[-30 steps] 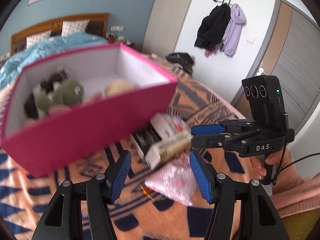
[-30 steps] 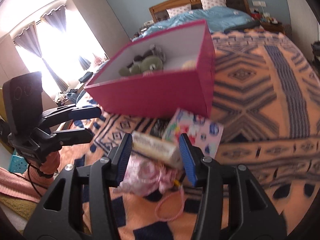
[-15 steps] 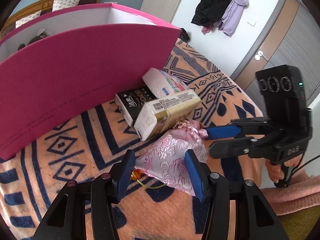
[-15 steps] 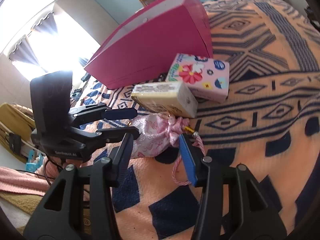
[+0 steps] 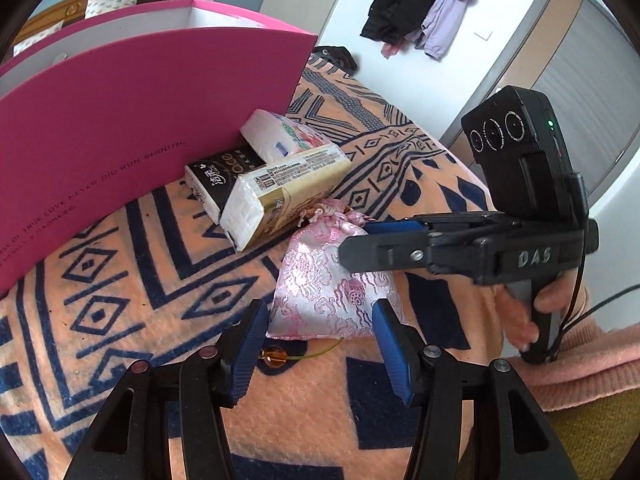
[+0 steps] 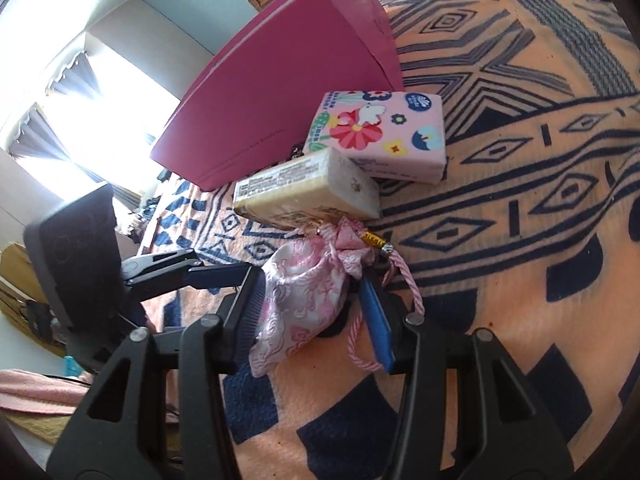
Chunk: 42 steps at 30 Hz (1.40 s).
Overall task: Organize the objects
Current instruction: 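Grasp the pink lace pouch with the right tool and lift it, then carry the pouch into the pink box and open the right tool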
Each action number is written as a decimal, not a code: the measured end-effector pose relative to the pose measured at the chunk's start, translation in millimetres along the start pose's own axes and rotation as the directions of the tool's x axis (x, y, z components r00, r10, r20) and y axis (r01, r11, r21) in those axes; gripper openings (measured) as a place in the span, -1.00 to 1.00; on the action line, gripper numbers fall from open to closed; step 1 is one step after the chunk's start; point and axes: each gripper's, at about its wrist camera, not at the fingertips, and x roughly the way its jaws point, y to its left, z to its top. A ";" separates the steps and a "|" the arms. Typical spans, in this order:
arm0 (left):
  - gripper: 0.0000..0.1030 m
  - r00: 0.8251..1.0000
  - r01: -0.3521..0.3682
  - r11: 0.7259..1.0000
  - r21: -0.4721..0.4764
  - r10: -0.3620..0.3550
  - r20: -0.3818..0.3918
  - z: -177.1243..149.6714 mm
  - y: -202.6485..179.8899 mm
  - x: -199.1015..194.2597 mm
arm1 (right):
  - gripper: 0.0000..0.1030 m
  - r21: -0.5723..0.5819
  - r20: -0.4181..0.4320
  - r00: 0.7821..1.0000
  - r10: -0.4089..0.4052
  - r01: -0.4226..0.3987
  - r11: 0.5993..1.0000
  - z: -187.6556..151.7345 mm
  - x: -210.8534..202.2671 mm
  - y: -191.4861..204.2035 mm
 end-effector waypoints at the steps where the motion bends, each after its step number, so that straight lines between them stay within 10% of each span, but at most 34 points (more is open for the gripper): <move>1: 0.06 1.000 0.004 1.000 -0.001 -0.004 -0.001 0.4 -0.2 0.7 | -0.17 -0.020 0.003 1.000 -0.027 0.027 0.999 -0.6 0.5 3.3; 7: 0.06 0.998 0.062 0.998 -0.007 -0.062 -0.007 1.3 -1.9 1.8 | -0.58 -0.062 0.032 0.999 -0.015 0.017 0.998 -1.5 -11.8 7.0; 21: -0.03 0.987 0.138 0.990 0.032 -0.140 0.078 14.4 -18.0 -21.2 | -0.68 -0.242 0.145 0.989 -0.006 0.041 0.969 3.8 -43.0 42.5; 42: -0.04 0.963 -0.034 0.995 0.089 0.009 0.270 83.2 -8.8 -89.0 | -0.71 -0.447 0.233 0.968 0.092 0.022 0.894 86.2 -62.2 91.1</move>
